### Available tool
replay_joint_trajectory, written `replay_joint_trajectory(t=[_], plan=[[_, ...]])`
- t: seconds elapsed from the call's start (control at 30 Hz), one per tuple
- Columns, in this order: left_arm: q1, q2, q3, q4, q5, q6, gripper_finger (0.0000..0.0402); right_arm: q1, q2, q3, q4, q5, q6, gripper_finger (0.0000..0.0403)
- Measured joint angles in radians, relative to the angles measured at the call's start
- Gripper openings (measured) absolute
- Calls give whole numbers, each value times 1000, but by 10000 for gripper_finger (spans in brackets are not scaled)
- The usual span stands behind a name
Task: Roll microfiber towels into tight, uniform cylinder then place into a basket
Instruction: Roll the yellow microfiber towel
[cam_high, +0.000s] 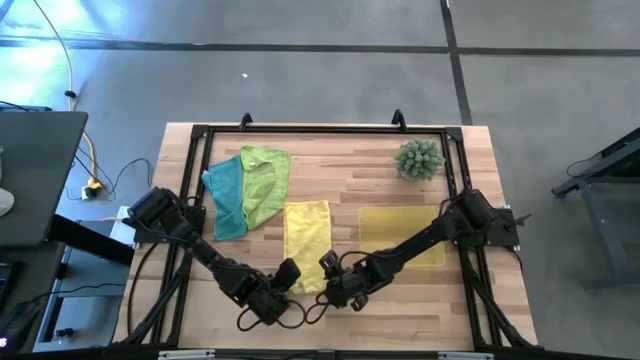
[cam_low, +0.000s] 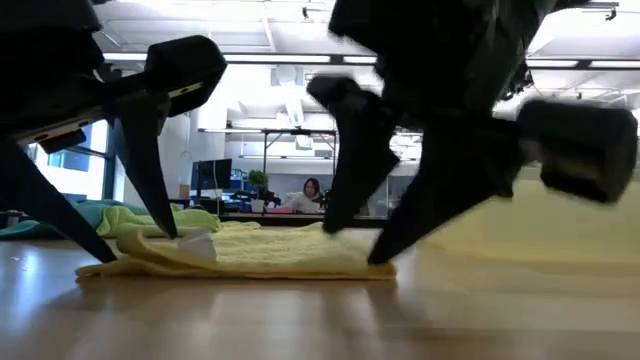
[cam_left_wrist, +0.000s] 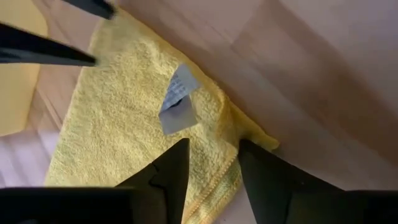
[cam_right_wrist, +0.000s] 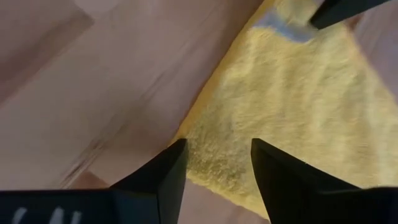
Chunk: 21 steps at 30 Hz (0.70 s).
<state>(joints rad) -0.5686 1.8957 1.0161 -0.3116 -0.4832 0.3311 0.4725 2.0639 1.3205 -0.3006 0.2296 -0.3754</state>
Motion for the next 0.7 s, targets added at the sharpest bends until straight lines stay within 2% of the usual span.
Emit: replay_joint_trajectory(t=[0.27, 0.4, 0.5, 0.7], plan=[[0, 0, -1, -2, 64, -107, 70, 7, 28, 5, 13, 14, 45, 167], [-1, 4, 5, -8, 41, -209, 43, 16, 26, 20, -12, 23, 120, 167], [-2, 8, 22, -29, 17, -301, 38, 24, 26, 64, -85, 27, 175, 167], [0, 10, 86, -76, 112, -416, 50, 28, 25, 176, -294, 48, 247, 167]])
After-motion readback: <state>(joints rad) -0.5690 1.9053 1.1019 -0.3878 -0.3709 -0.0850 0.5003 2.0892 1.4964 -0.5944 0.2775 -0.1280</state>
